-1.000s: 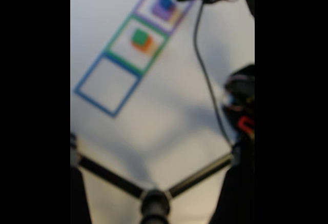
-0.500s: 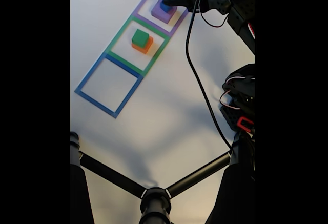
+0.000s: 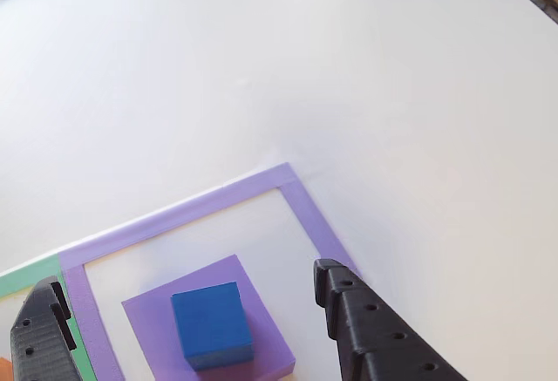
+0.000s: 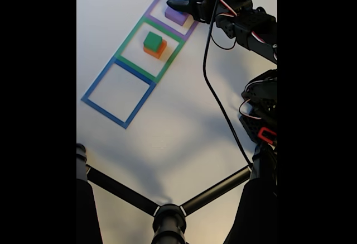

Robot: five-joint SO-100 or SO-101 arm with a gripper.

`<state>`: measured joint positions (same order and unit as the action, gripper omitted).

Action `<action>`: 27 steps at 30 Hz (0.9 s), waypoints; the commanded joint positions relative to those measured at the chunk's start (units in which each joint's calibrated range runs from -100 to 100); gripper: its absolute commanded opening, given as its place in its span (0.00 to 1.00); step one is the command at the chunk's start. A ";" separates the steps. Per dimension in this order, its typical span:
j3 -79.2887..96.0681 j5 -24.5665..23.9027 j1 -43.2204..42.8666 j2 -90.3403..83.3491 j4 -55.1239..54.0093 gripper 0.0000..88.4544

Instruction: Tower of hanoi

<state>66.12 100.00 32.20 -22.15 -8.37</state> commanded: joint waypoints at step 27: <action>4.16 0.00 -2.35 22.15 -34.08 0.41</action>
<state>70.42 100.00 31.40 0.13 -39.47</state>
